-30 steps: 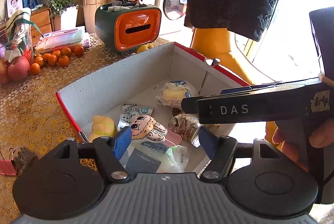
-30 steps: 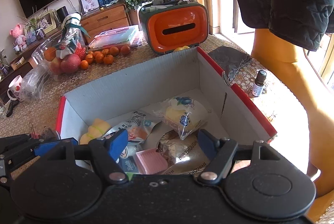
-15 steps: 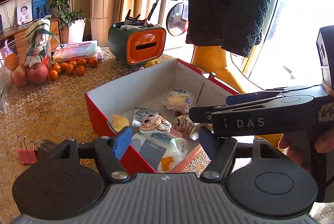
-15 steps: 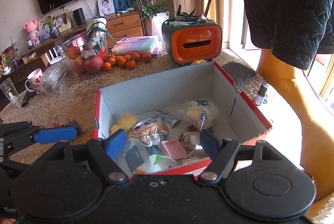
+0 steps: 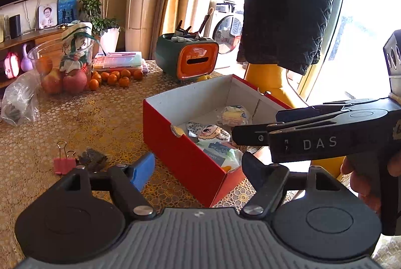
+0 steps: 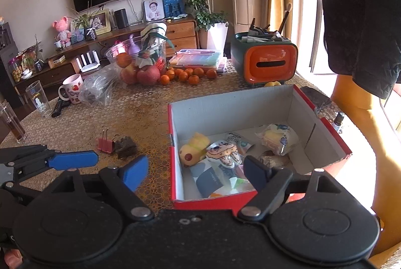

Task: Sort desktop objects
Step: 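Move left tool to the pink binder clip while right tool approaches the small dark bag, then close right tool on the small dark bag while left tool closes on the pink binder clip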

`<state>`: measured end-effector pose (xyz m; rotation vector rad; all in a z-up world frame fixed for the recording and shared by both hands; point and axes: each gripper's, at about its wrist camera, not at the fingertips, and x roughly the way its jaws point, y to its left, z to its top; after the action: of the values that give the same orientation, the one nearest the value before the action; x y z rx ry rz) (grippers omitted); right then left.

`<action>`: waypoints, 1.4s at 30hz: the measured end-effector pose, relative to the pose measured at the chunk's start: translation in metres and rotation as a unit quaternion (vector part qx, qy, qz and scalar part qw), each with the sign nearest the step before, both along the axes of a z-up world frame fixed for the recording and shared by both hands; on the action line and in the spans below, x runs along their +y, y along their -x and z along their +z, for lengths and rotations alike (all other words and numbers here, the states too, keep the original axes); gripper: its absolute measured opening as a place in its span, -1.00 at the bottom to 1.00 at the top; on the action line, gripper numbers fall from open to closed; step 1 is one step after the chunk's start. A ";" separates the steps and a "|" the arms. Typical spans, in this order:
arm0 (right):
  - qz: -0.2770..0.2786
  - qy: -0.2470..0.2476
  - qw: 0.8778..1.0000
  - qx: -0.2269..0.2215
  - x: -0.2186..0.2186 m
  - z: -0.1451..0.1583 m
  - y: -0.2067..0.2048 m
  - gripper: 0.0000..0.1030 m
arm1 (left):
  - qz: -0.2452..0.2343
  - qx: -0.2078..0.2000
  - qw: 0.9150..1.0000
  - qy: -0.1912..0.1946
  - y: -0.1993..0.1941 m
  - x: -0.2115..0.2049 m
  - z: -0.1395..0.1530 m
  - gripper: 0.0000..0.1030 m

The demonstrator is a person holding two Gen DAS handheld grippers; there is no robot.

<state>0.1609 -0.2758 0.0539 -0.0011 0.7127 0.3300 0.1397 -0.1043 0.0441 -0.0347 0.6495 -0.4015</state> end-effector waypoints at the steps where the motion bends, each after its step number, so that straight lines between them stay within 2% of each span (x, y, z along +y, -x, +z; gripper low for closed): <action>1: 0.006 0.001 1.000 -0.004 0.005 0.001 0.002 0.67 | 0.004 -0.003 1.000 -0.003 0.003 0.004 -0.001 0.50; 7: 0.051 0.013 0.998 -0.032 0.037 0.001 0.014 0.78 | 0.020 -0.010 1.000 -0.003 0.019 0.035 -0.008 0.51; 11: 0.073 0.008 0.996 -0.044 0.056 -0.002 0.017 0.86 | 0.041 -0.013 0.999 -0.003 0.026 0.059 -0.015 0.64; 15: 0.089 0.003 0.995 -0.052 0.072 -0.006 0.019 0.93 | 0.058 -0.010 0.998 0.002 0.030 0.080 -0.025 0.65; 16: 0.091 0.004 0.994 -0.053 0.076 -0.007 0.018 0.93 | 0.062 -0.009 0.998 0.002 0.030 0.085 -0.028 0.69; 18: 0.092 0.004 0.995 -0.048 0.084 -0.012 0.015 0.93 | 0.073 -0.009 0.997 0.000 0.028 0.093 -0.034 0.97; 20: 0.094 0.001 0.995 -0.042 0.090 -0.017 0.009 0.94 | 0.084 -0.009 0.996 -0.007 0.025 0.100 -0.042 1.00; 36: 0.107 0.038 0.993 0.006 0.142 -0.075 -0.070 0.92 | 0.127 0.019 0.992 -0.020 -0.052 0.145 -0.101 1.00; 42: 0.110 0.050 0.992 0.029 0.158 -0.099 -0.102 0.82 | 0.132 0.027 0.990 -0.036 -0.083 0.151 -0.122 1.00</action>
<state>0.2630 -0.1179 -0.0448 -0.1663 0.7876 0.5069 0.2232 0.0466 -0.0781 -0.0622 0.7017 -0.1217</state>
